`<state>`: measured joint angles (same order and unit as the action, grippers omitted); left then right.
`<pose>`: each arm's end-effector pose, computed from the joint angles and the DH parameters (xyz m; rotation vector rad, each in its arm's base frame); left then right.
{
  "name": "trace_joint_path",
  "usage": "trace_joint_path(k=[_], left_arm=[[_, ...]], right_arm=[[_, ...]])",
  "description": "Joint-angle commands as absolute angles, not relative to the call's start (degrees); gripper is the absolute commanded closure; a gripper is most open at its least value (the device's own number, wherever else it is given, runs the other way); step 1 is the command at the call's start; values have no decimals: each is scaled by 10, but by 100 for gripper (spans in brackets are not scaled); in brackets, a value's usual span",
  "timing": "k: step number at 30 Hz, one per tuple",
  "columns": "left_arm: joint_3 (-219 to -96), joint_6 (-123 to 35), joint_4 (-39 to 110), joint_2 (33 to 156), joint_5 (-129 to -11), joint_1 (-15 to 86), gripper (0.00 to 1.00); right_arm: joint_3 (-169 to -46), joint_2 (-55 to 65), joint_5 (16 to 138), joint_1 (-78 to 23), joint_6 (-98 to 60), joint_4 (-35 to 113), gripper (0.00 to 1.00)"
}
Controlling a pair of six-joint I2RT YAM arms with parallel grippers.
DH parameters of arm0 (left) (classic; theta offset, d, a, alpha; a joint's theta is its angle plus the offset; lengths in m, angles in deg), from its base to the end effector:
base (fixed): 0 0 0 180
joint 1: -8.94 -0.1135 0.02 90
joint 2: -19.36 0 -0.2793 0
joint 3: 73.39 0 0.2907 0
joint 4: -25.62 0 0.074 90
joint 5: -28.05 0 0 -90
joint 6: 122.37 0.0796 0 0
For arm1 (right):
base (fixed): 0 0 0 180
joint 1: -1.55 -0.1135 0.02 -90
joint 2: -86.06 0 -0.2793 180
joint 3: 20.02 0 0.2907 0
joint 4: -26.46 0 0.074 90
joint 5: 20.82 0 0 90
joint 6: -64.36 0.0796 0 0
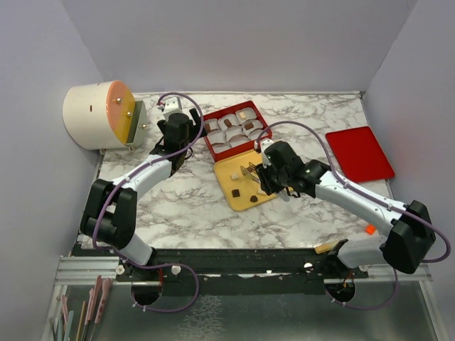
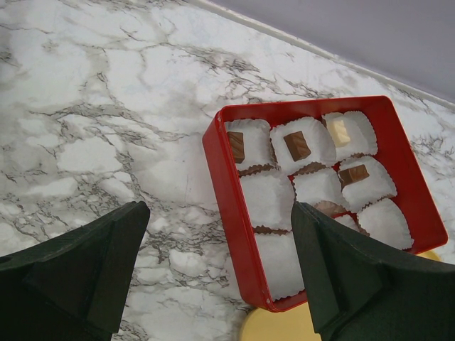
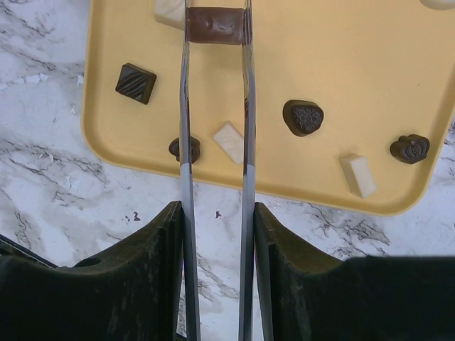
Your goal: Pack the chocolate
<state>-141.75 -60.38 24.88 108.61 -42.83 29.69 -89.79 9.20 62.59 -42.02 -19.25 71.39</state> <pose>0.4095 -0.1273 0.2377 -0.3428 1.8795 -0.2558 0.2520 0.2272 0.2289 -0.7453 2.3704 0.2314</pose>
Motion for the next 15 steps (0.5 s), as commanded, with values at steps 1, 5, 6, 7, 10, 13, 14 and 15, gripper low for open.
trace_joint_path(k=[1, 5, 6, 7, 10, 13, 14, 15], left_arm=[[-1414, -600, 245, 1075, -413, 300, 9], [-1415, -599, 245, 1074, -411, 300, 9], [-1415, -598, 244, 1074, -411, 300, 9], [-1415, -598, 244, 1074, -411, 300, 9], [-1415, -598, 244, 1074, -409, 300, 9], [-1416, -598, 244, 1073, -407, 300, 9], [-1415, -598, 244, 1073, -406, 300, 9], [-1415, -598, 244, 1072, -406, 300, 9]], right_arm=[[-924, 108, 611, -427, -186, 729, 70], [-935, 105, 608, -427, -186, 731, 70], [-939, 104, 607, -427, -187, 732, 70], [-942, 103, 607, -427, -187, 733, 70], [-956, 98, 604, -427, -188, 736, 70], [-971, 92, 602, -427, -189, 736, 70], [-976, 90, 602, -427, -190, 735, 70], [-982, 87, 601, -427, -190, 734, 70]])
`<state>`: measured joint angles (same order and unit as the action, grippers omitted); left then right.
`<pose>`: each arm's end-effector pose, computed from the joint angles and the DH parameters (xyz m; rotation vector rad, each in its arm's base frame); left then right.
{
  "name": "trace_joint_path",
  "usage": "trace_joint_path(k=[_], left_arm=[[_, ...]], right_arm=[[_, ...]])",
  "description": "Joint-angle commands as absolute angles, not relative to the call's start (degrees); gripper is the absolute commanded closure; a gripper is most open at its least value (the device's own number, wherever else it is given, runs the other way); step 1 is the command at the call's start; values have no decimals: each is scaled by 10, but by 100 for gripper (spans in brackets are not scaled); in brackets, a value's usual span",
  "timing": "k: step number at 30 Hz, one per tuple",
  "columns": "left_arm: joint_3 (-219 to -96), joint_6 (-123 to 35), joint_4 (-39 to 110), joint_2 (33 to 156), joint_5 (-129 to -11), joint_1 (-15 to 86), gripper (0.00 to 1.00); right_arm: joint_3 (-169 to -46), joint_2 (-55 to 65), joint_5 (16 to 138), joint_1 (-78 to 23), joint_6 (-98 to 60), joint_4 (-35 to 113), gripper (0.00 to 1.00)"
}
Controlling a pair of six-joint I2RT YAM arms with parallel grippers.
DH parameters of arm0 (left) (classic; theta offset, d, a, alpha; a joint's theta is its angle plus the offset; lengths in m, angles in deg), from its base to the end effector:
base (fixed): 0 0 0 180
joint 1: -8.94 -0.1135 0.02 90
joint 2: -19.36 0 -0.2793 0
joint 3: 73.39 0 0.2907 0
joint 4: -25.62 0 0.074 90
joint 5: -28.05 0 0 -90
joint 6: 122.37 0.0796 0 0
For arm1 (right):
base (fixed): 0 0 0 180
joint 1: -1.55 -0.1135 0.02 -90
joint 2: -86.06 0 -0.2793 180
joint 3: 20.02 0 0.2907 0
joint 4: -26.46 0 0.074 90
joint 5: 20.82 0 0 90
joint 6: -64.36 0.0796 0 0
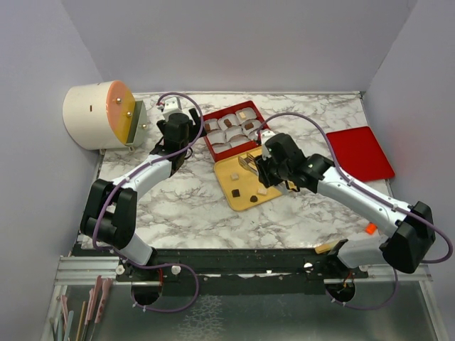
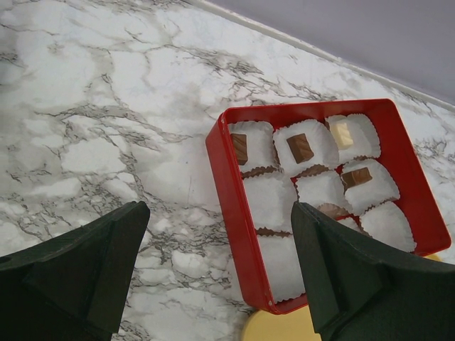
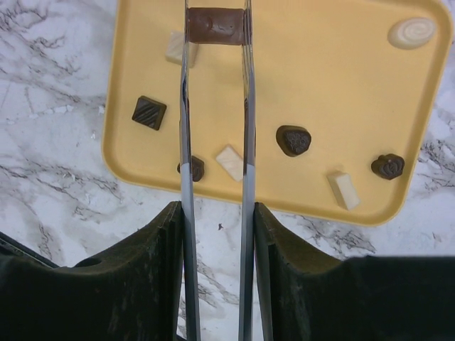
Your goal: Pack the chocolate
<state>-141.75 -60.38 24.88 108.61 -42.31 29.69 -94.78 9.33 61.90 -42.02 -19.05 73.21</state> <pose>0.4095 -0.1265 0.2378 -0.3486 1.8768 -0.2475 0.2586 0.2321 0.2604 -0.7144 2.3196 0.2476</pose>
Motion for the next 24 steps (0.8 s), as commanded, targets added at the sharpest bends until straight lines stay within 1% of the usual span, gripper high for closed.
trace_joint_path(k=[1, 10, 24], left_arm=[[-1415, -598, 244, 1072, -405, 300, 9], [-1415, -597, 244, 1069, -403, 299, 9], [-1416, -598, 243, 1067, -406, 299, 9]], right_arm=[[-987, 84, 600, -427, -190, 734, 70], [-1041, 42, 593, -427, -194, 718, 70], [-1162, -79, 576, -419, -214, 697, 70]])
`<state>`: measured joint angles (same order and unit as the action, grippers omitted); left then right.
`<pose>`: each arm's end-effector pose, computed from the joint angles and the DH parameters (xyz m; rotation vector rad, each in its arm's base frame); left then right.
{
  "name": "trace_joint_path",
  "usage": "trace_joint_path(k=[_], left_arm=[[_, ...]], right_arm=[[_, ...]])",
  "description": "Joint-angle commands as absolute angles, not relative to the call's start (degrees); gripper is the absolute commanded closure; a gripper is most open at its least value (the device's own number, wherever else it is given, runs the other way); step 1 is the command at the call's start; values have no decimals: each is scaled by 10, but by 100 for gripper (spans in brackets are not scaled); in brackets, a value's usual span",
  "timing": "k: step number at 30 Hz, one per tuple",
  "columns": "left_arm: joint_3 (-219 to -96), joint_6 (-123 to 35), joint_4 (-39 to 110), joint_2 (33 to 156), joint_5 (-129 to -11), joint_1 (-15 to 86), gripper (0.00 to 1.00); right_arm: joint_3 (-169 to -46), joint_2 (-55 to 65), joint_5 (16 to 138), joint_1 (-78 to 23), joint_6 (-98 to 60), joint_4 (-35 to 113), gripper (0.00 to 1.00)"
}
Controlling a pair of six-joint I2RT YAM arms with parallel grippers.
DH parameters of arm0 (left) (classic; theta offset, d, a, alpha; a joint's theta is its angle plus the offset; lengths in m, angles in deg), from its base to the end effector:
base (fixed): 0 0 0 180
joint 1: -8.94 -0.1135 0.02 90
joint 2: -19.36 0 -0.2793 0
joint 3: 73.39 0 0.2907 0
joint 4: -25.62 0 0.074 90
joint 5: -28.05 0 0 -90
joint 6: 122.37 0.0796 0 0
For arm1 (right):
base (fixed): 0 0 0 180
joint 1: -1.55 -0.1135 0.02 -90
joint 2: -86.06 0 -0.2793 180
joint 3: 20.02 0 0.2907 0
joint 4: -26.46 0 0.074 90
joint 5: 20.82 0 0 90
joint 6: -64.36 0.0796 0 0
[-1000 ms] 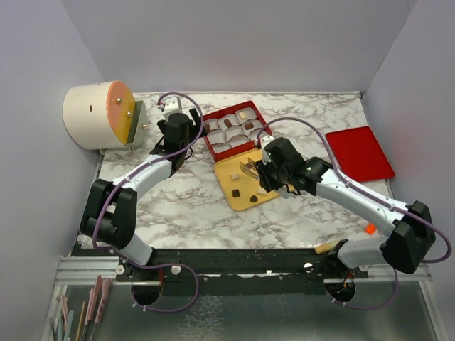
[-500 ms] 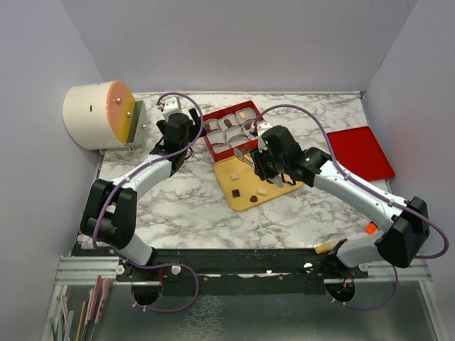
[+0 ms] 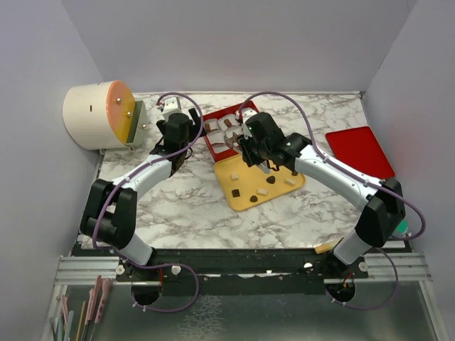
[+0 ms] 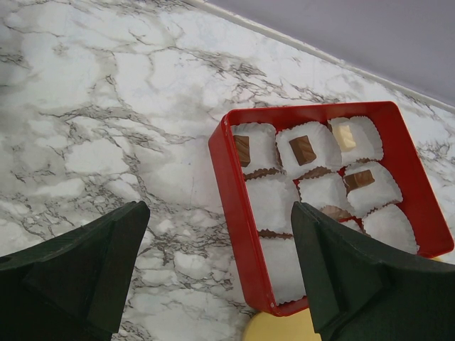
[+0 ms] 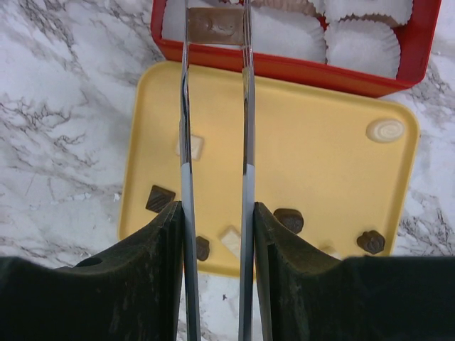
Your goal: Pack the chocolate
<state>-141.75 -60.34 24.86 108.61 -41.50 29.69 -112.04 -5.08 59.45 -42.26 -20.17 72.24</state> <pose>0.4096 -0.1254 0.2380 -0.3569 1.8723 -0.2341 0.3154 0.2840 0.2896 -0.6932 2.2468 0.2250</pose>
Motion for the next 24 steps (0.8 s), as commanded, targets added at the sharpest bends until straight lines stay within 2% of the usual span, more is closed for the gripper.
trace_joint_path(k=[1, 24], left_arm=[[-1416, -598, 243, 1066, -406, 299, 9], [-1416, -598, 239, 1076, -408, 298, 9]], right_arm=[[-1169, -88, 577, -416, -214, 695, 70], [-1236, -225, 615, -333, -231, 640, 70]])
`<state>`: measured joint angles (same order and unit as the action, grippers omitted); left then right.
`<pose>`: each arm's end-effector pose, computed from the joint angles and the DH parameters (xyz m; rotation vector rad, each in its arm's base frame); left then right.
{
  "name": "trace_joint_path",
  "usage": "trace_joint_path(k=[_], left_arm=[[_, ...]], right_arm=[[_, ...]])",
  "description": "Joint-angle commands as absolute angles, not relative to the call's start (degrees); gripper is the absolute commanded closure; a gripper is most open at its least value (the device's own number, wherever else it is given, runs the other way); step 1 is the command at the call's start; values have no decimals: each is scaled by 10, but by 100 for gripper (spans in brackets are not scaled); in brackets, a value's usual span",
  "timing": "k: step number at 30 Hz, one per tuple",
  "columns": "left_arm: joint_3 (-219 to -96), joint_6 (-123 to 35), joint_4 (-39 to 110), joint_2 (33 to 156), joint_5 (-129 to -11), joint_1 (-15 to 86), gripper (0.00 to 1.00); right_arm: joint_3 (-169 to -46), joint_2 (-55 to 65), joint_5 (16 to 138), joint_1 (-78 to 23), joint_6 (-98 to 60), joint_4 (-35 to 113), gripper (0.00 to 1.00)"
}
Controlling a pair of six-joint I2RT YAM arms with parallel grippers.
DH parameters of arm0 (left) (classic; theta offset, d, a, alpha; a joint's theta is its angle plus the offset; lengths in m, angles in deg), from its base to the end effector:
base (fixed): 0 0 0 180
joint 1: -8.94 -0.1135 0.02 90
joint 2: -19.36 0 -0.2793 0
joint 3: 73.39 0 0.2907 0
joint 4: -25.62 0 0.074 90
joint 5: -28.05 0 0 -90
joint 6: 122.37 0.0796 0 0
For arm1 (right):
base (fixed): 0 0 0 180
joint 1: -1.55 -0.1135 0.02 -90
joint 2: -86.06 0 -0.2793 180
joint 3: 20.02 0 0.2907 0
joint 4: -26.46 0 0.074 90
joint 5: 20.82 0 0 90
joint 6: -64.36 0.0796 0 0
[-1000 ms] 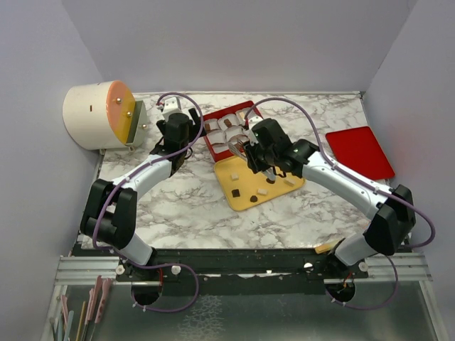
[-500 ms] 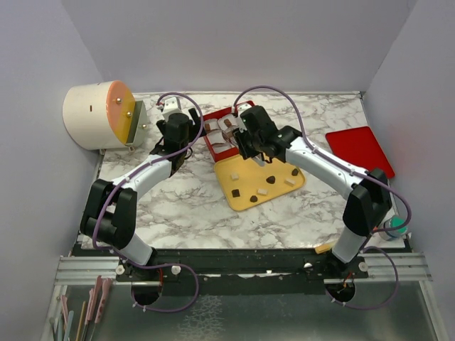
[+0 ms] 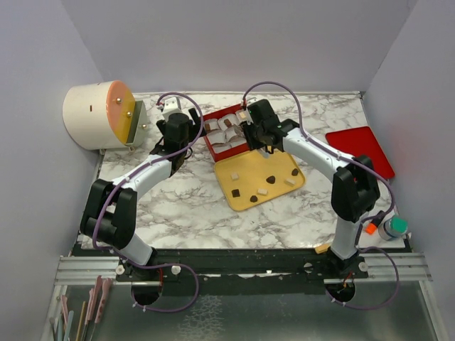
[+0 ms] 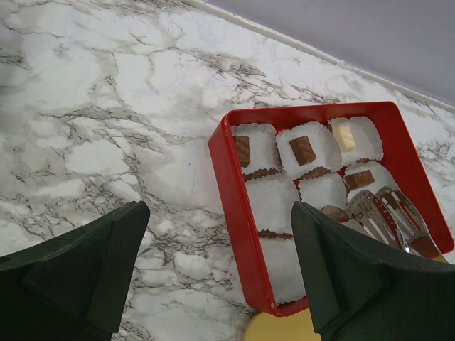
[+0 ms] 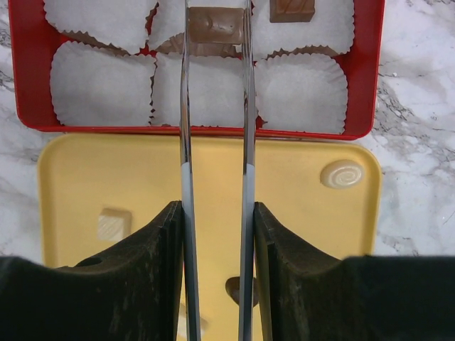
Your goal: Pack the chocolate
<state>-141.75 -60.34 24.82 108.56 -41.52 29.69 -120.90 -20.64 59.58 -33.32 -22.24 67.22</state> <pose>0.4095 -0.1254 0.2384 -0.3568 1.8709 -0.2352 0.4131 0.2717 0.2408 -0.5667 2.3038 0.1214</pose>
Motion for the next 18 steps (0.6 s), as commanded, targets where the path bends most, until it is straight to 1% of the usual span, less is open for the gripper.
trace_joint_path(k=[1, 11, 16, 18], left_arm=[[-1416, -598, 239, 1077, -408, 298, 9], [-1416, -596, 239, 1081, -407, 298, 9], [-1417, -596, 238, 1085, -408, 298, 9], [-1417, -596, 238, 1086, -408, 297, 9]], right_arm=[[-1241, -231, 617, -331, -231, 640, 70], [-1264, -263, 627, -325, -231, 632, 68], [-1267, -271, 629, -324, -233, 631, 63], [-1269, -275, 628, -324, -234, 631, 60]])
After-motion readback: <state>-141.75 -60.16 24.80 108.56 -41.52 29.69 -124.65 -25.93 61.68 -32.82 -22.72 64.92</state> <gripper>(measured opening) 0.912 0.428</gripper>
